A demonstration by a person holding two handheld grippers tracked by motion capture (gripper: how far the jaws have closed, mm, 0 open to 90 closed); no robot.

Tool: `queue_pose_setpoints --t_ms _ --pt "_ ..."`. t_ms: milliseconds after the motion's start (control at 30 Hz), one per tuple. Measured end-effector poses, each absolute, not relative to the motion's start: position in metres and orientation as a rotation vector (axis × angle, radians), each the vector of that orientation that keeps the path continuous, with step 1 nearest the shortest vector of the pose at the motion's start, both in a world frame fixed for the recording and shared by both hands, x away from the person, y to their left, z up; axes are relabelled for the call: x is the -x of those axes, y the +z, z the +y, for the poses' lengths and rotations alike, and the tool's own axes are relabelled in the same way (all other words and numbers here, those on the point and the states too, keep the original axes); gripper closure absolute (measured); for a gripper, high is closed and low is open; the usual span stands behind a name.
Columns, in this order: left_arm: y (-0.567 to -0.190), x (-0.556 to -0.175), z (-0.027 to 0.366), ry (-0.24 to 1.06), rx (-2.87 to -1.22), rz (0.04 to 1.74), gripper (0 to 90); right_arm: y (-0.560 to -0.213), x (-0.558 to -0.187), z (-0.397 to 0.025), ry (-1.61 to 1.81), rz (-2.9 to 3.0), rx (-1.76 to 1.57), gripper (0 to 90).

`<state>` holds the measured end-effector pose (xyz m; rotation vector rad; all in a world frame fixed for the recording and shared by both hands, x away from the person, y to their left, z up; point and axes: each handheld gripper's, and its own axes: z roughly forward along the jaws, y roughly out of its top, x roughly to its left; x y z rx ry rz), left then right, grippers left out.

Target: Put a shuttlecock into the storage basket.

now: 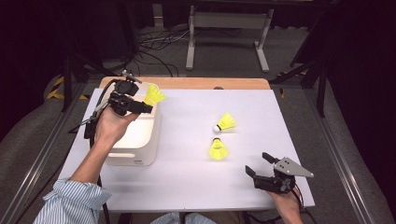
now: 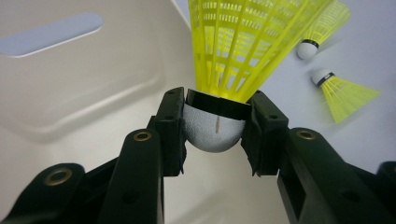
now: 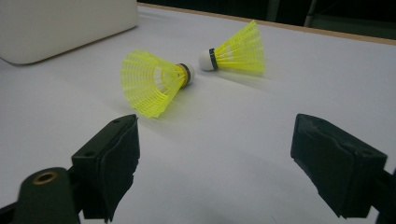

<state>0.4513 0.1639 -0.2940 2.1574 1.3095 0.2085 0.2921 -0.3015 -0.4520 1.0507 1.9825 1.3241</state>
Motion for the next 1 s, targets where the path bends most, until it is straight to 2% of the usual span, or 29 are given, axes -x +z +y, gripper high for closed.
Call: queue_pose_setpoints --t_ms 1000 --pt "-0.331 -0.483 0.191 0.155 -2.11 1.536 62.7 -0.452 -0.292 -0.3 1.329 1.988 -1.041 16.0"
